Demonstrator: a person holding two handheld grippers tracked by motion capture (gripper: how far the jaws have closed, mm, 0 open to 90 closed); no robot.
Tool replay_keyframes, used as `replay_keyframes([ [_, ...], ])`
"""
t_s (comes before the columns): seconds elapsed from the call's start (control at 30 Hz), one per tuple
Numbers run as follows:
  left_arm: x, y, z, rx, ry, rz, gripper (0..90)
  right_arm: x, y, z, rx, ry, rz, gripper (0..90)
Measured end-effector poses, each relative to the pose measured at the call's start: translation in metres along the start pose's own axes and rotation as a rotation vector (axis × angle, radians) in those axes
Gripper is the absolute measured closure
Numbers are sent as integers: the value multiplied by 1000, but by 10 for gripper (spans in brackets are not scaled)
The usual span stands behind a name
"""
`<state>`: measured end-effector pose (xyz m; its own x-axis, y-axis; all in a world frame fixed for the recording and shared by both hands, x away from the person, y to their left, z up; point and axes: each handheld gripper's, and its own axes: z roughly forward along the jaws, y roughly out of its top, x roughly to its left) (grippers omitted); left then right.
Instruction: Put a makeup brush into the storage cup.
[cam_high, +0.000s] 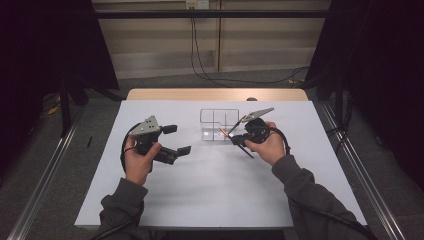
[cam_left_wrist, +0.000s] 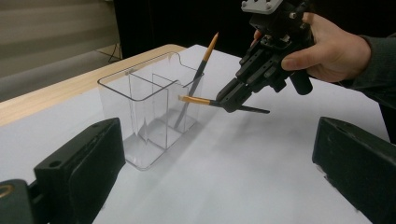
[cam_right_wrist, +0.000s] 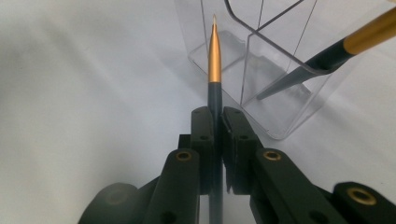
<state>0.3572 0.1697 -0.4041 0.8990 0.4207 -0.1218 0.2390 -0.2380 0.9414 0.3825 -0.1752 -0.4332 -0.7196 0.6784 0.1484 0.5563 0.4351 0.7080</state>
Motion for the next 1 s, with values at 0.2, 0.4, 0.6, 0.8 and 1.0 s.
replay_keyframes([
  [0.2,0,0,1,-1,-5,-2,20,2,2,-3,-10,13,-21,838],
  [0.4,-1,1,1,0,-4,-2,20,9,5,-9,-18,16,-34,838],
  [0.6,-2,1,2,-1,-4,1,20,12,6,-16,-59,19,-41,838],
  [0.8,-2,1,2,1,-12,0,20,11,6,-22,-107,20,-34,839],
  [1.0,-2,0,3,9,-2,-2,20,9,5,-26,-162,13,-30,838],
])
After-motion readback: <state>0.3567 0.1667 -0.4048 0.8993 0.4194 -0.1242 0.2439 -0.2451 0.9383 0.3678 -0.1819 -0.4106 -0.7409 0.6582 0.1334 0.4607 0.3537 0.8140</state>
